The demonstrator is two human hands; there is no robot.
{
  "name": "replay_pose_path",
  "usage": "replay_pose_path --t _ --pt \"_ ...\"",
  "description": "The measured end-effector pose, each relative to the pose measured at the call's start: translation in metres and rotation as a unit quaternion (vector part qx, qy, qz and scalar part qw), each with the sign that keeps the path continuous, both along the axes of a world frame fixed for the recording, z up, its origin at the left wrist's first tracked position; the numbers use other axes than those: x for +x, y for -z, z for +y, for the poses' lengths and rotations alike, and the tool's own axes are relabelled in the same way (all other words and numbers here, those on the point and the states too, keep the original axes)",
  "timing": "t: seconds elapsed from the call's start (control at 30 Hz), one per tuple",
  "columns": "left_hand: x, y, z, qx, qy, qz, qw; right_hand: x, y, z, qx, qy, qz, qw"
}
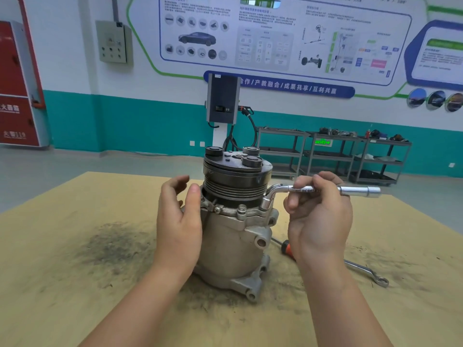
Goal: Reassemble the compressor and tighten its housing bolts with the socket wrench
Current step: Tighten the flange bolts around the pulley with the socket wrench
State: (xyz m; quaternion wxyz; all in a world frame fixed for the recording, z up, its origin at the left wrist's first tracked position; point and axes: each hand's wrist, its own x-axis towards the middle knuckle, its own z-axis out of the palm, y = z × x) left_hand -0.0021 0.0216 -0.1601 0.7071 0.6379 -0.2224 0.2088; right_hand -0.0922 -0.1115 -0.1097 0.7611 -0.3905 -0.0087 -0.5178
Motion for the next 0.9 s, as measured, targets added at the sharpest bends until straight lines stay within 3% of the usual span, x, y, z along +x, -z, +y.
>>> replay_pose_path --t 0.13,0.27,0.4,0.57,0.63,0.67,0.8,0.9 --pt "0.0 0.005 -0.003 0.022 0.028 -0.015 0.999 0.0 0.01 0.022 -0.095 0.147 -0.084 0.981" --pt "0.002 0.006 -0.004 -0.008 0.035 -0.016 0.999 0.005 0.024 0.038 -0.315 0.268 -0.079 0.907" --pt "0.002 0.009 -0.005 -0.059 0.07 -0.006 0.996 0.012 0.033 0.043 -0.47 0.287 -0.019 0.835" --pt "0.002 0.008 -0.006 -0.095 0.065 0.003 0.993 0.01 0.026 0.033 -0.506 0.297 -0.014 0.81" --pt "0.004 0.01 -0.006 -0.09 0.063 0.001 0.994 0.006 0.02 0.027 -0.479 0.293 -0.031 0.827" --pt "0.005 0.011 -0.006 -0.092 0.061 0.0 0.994 0.004 0.017 0.026 -0.439 0.276 -0.039 0.855" --pt "0.004 0.013 -0.005 -0.095 0.063 -0.016 0.993 -0.001 0.007 0.024 -0.215 0.185 -0.039 0.958" --pt "0.003 0.013 -0.005 -0.094 0.062 -0.026 0.993 -0.001 0.003 0.013 -0.082 0.098 -0.023 0.992"
